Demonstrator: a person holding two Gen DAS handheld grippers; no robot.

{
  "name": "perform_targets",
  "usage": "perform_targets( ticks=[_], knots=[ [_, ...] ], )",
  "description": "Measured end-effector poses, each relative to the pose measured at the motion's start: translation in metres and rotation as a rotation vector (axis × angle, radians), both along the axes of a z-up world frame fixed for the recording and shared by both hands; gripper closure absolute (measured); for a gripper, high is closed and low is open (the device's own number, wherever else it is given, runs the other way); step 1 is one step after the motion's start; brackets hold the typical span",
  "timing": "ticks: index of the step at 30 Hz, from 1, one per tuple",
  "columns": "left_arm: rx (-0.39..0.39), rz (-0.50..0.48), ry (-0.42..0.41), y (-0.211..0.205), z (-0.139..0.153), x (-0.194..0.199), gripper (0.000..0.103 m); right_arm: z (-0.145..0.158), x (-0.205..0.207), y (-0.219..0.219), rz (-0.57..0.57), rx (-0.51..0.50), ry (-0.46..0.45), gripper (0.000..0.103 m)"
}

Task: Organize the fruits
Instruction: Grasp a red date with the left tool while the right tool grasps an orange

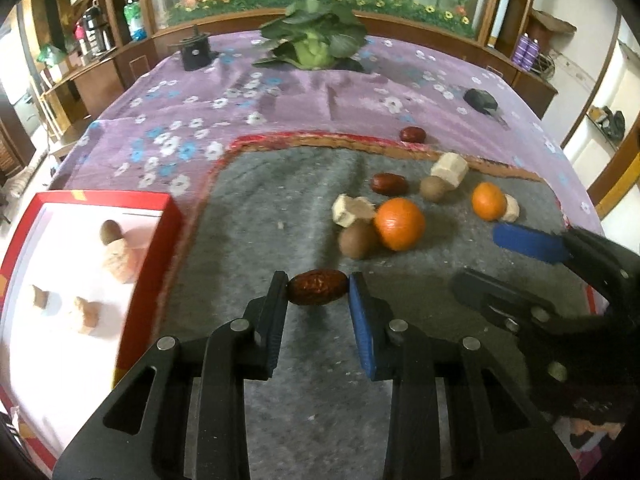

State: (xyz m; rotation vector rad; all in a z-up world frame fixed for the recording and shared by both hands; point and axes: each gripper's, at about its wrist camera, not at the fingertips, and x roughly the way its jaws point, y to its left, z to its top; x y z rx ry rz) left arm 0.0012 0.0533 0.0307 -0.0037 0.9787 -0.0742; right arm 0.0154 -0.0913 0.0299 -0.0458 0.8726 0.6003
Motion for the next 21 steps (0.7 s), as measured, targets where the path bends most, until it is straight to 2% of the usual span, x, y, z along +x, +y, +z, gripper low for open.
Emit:
perform_targets(
  ticks=[4,6,12,16,21],
  knots=[
    [-0.007,0.018,-0.001,0.010,0.002,-0.002,0.073,-0.005,0.015,0.024,0.051,-0.067,-0.020,0.040],
    [-0.013,0.028,-0.003,0.015,0.003,-0.002,0.073,-0.011,0.023,0.031,0.062,-0.101,-0.017,0.048],
    [-0.014,0.038,-0.005,0.023,0.004,-0.003,0.073,-0.024,0.040,0.030,0.066,-0.013,0.043,0.068],
    [-0.017,0.045,-0.006,0.026,0.004,-0.006,0.073,-0.015,0.023,0.026,0.046,-0.039,0.016,0.069],
    [-0.015,0.053,-0.017,0.027,0.008,-0.012,0.073,0.002,0.000,0.015,-0.004,-0.017,-0.005,0.069]
  ],
)
